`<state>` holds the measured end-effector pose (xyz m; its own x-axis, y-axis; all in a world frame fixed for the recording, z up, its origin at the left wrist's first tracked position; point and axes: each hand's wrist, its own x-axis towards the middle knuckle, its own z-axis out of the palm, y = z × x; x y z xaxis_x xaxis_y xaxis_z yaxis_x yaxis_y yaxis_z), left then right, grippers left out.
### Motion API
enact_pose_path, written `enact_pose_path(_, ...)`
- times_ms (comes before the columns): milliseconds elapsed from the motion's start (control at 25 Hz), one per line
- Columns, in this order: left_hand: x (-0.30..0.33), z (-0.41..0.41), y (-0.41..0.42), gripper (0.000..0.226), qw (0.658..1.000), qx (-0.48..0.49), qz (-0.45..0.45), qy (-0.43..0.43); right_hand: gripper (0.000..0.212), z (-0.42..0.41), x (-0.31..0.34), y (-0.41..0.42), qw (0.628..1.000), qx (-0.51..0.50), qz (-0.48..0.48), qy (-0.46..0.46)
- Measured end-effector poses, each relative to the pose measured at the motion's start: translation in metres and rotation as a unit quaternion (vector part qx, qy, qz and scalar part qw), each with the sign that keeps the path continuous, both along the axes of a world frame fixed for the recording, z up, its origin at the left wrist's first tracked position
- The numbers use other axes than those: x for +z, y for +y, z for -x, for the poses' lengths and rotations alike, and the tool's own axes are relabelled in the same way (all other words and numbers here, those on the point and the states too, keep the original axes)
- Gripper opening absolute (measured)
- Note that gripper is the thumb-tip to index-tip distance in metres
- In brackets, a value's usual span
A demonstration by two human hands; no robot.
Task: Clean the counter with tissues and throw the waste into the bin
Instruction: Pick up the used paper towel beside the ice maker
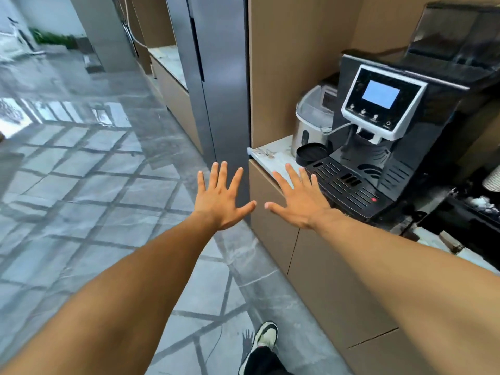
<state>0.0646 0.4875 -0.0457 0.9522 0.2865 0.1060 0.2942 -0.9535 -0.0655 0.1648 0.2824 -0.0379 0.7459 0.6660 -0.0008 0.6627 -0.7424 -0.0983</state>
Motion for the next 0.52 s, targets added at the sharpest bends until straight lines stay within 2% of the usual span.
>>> enact_pose_path(280,-0.016,-0.1,0.089,0.096,0.999,-0.022,0.008,0.034,0.078,-0.093,-0.032,0.089,0.997,-0.046,-0.041,0.048)
enact_pose_path(520,-0.024,-0.172,0.128,0.095,0.998,-0.045,0.023,0.047,0.077,-0.147,-0.054,0.123,0.992,-0.088,-0.029,0.089)
